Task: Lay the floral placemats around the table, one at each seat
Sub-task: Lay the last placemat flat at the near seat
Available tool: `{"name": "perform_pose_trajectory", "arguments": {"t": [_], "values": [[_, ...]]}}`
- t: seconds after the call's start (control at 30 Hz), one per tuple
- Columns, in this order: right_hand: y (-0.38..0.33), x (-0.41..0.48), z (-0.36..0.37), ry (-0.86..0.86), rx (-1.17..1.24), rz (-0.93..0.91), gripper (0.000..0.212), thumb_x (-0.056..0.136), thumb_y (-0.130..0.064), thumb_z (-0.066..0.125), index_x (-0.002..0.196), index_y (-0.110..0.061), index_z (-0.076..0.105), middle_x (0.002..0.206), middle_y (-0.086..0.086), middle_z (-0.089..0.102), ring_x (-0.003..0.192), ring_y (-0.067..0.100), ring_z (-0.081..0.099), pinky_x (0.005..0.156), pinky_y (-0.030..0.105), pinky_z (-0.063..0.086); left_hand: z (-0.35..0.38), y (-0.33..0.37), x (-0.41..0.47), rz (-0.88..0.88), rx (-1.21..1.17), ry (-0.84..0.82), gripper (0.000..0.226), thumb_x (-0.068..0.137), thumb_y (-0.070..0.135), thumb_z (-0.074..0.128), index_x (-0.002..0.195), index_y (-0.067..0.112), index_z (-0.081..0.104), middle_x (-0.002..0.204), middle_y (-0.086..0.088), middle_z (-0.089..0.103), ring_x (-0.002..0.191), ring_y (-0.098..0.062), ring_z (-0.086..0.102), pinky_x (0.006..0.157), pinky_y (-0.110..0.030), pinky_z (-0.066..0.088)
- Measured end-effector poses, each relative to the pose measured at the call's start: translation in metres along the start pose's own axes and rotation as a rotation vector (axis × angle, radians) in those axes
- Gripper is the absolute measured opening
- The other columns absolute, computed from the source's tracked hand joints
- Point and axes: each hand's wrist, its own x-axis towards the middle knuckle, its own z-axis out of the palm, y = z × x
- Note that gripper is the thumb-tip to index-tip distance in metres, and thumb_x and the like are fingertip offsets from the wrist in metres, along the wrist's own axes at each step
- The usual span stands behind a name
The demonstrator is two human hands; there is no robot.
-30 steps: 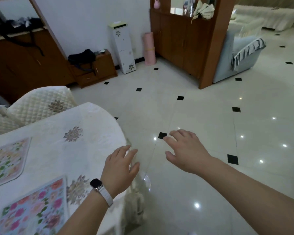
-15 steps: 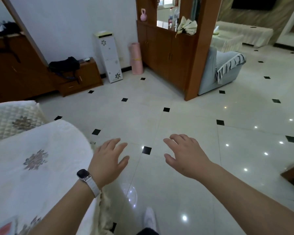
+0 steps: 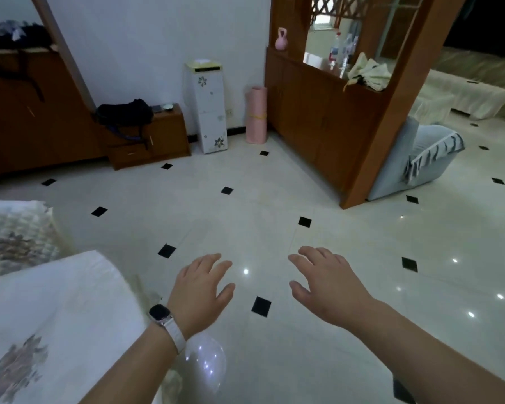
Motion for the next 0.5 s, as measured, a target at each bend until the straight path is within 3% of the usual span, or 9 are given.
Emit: {"name": "perform_pose_trajectory", "arguments": {"t": [0.5], "values": [[-0.041,0.261,-0.001,0.030,0.043,-0.254,0.050,0.095,-0.046,0.046,0.140,-0.024,0.047,0.141,-0.002,0.049,0.128,0.022,0.044,0.103,0.038,0.035,-0.017,-0.128,0.112,-0.304,0.015,0.065,0.048,0.089,0.043,0.056,0.133,0.023,0.055,0.140,-0.003,0.053,0.130,-0.024,0.046,0.103,-0.041,0.035]]}}
